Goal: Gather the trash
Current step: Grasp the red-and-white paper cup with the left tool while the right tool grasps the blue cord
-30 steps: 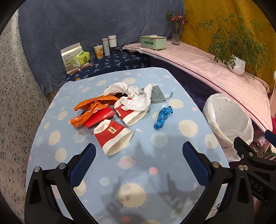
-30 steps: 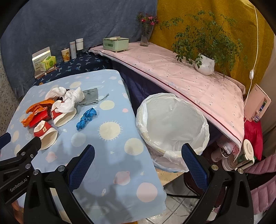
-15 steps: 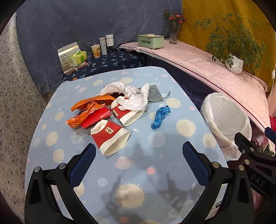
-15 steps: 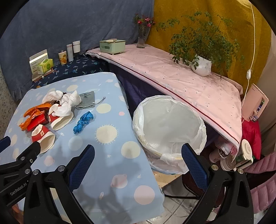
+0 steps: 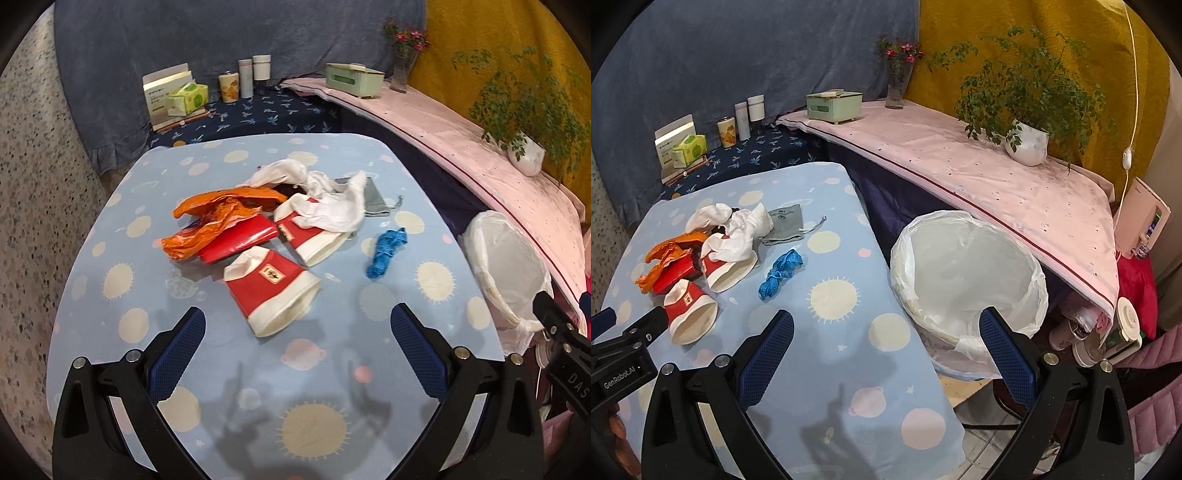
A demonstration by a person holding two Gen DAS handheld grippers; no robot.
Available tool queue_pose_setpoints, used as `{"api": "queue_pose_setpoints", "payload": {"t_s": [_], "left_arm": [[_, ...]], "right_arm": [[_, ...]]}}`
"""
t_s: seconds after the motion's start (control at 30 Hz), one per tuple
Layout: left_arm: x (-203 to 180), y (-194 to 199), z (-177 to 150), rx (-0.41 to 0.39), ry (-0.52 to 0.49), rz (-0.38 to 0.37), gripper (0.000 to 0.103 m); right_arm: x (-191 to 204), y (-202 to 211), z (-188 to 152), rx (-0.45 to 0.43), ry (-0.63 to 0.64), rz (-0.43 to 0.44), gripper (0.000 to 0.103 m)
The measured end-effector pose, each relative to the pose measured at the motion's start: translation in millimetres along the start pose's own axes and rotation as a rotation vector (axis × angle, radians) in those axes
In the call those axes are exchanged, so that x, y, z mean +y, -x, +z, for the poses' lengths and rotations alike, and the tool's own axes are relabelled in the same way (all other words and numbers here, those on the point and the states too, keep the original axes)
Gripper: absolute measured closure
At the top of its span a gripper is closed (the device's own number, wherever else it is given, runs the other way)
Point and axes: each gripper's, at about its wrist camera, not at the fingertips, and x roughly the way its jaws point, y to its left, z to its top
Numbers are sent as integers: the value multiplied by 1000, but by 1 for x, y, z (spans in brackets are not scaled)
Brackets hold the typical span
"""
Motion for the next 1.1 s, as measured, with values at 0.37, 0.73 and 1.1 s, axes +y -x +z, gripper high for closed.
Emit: {"api": "queue_pose_setpoints", "payload": {"t_s": [0.37, 0.73, 1.1], "left_arm": [[44, -47, 0, 66, 63, -36, 7], [44, -89, -14, 117, -12, -10, 19], [56, -104, -17, 183, 9, -42, 75]], "right_arm": [[45, -41, 6, 27, 22, 61, 7], [84, -83, 11, 60, 58, 93, 11], [117, -138, 6, 166, 65, 145, 40]]}}
